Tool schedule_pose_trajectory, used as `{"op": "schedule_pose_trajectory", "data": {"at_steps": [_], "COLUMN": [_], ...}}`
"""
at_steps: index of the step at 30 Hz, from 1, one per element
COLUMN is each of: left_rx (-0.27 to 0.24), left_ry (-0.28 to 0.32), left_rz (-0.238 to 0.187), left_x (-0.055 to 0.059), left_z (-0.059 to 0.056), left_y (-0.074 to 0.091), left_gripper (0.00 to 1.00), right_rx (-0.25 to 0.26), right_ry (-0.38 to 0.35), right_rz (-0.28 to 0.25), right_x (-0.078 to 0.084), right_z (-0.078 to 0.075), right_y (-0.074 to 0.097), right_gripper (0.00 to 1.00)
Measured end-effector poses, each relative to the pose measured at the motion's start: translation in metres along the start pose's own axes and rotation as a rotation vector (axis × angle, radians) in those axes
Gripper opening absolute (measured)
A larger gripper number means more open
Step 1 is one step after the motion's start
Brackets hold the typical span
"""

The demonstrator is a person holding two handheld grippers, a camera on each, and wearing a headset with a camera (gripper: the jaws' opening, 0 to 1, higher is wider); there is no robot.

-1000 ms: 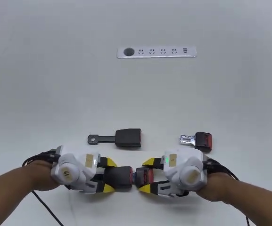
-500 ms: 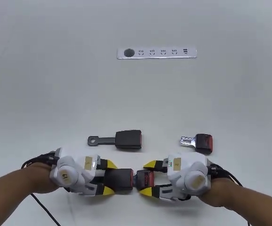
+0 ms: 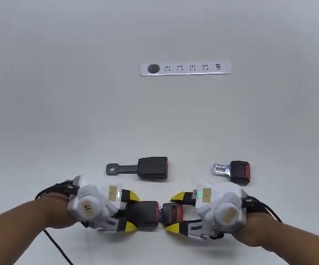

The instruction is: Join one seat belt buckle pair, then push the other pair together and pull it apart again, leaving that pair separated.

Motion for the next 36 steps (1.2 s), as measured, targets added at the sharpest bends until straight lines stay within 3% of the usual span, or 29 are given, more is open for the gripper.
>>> {"op": "schedule_pose_trajectory", "data": {"at_steps": [6, 9, 10, 12, 14, 17, 19, 21, 25, 36], "left_rx": [-0.042, -0.070, -0.086, -0.085, -0.115, -0.143, -0.168, -0.182, -0.211, -0.298], "left_ry": [0.039, 0.039, 0.040, 0.060, 0.109, 0.129, 0.147, 0.159, 0.168, 0.195], "left_rz": [0.021, 0.041, 0.056, 0.033, 0.010, -0.016, -0.025, -0.038, -0.041, -0.043], "left_x": [-0.003, -0.003, -0.003, -0.007, -0.012, -0.018, -0.021, -0.026, -0.033, -0.055], "left_z": [-0.001, 0.000, 0.000, -0.002, -0.002, -0.001, 0.001, 0.002, 0.003, 0.007], "left_y": [-0.001, 0.000, 0.002, 0.005, 0.010, 0.015, 0.018, 0.020, 0.028, 0.048], "left_gripper": [0.34, 0.36, 0.38, 0.45, 0.50, 0.57, 0.62, 0.69, 0.74, 0.79], "right_rx": [0.030, 0.042, 0.058, 0.086, 0.104, 0.151, 0.159, 0.191, 0.206, 0.277], "right_ry": [0.041, 0.072, 0.056, -0.031, -0.031, -0.048, -0.085, -0.051, -0.074, -0.070], "right_rz": [0.020, 0.074, 0.066, 0.021, -0.013, -0.044, -0.051, -0.046, -0.073, -0.132], "right_x": [-0.003, 0.003, 0.003, -0.004, -0.006, -0.011, -0.007, -0.007, -0.009, -0.015], "right_z": [0.002, 0.002, 0.000, -0.002, -0.009, -0.016, -0.020, -0.023, -0.022, -0.040], "right_y": [0.000, 0.000, 0.002, 0.004, 0.006, 0.014, 0.017, 0.024, 0.034, 0.076], "right_gripper": [0.36, 0.38, 0.41, 0.52, 0.62, 0.70, 0.63, 0.56, 0.68, 0.67]}}
Point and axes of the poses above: the centre of the closed fingertips' face, and the gripper's own axes: y roughly backward along the fingers, z roughly to its left, x roughly out of its underside, the point moved 3 cm from there along y, roughly backward along the fingers, and after that the axes turned 7 degrees about -z, right-handed, at the moved point
